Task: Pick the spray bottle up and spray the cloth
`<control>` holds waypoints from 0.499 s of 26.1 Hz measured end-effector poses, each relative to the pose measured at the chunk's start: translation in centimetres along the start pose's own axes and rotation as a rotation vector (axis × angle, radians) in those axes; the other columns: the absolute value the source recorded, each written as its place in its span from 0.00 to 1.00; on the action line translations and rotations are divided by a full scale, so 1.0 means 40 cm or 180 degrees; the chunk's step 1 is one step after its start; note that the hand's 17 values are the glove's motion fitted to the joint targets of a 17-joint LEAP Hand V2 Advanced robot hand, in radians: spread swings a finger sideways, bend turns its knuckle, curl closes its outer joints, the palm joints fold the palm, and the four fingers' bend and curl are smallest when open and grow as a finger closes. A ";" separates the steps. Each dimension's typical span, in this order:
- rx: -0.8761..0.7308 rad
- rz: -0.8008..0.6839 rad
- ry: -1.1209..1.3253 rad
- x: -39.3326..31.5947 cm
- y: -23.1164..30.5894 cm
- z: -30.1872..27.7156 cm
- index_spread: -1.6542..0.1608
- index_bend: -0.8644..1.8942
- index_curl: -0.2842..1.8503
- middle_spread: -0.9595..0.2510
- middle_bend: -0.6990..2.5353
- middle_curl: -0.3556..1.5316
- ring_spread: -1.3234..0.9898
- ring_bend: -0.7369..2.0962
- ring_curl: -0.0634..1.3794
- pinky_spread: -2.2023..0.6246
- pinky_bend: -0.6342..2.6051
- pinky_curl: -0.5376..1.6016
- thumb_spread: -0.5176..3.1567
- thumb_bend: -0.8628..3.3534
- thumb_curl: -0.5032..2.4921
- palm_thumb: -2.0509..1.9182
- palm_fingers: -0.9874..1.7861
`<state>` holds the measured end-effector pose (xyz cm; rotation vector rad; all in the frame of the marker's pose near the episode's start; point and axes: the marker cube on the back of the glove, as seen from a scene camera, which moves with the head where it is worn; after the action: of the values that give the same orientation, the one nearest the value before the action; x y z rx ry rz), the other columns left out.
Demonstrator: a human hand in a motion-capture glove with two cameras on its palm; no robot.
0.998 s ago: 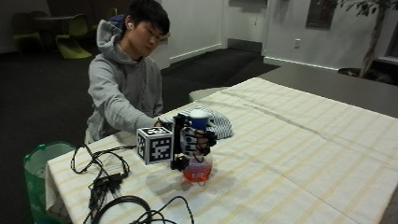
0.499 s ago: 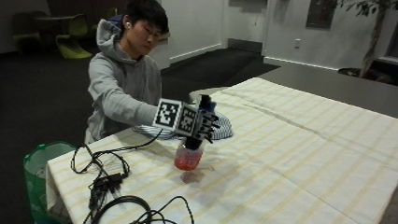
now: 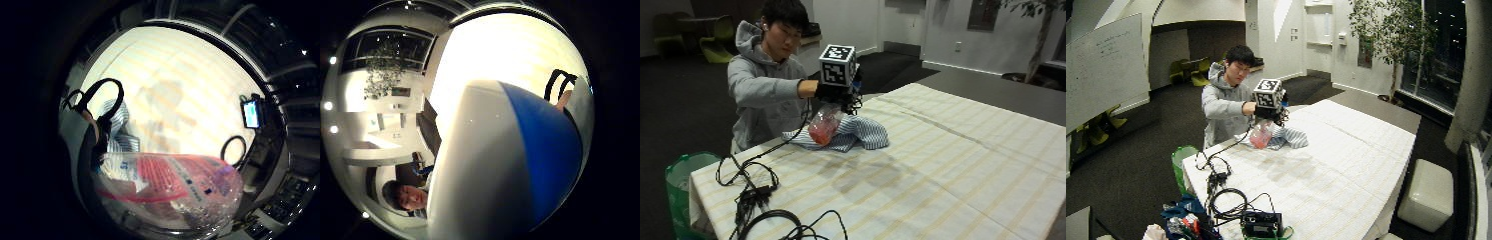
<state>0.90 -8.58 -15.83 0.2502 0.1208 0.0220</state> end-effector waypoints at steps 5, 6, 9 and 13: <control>-0.0298 -0.0037 0.0125 -0.011 0.004 0.106 0.80 0.49 0.36 0.75 0.41 0.46 0.50 0.48 0.35 0.68 0.30 0.43 0.13 0.20 0.38 0.78 0.86; -0.0352 -0.0023 0.0143 -0.007 0.003 0.132 0.80 0.49 0.36 0.75 0.41 0.46 0.50 0.48 0.36 0.68 0.30 0.43 0.13 0.20 0.38 0.78 0.86; -0.0467 0.0019 0.0164 0.005 0.004 0.193 0.80 0.49 0.36 0.75 0.41 0.46 0.50 0.48 0.36 0.68 0.31 0.43 0.12 0.20 0.38 0.78 0.86; -0.0482 0.0052 0.0181 0.008 0.011 0.208 0.80 0.49 0.37 0.75 0.42 0.46 0.50 0.48 0.36 0.68 0.30 0.43 0.12 0.20 0.39 0.78 0.86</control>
<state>2.22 -10.17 -7.77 0.0994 0.1729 0.0544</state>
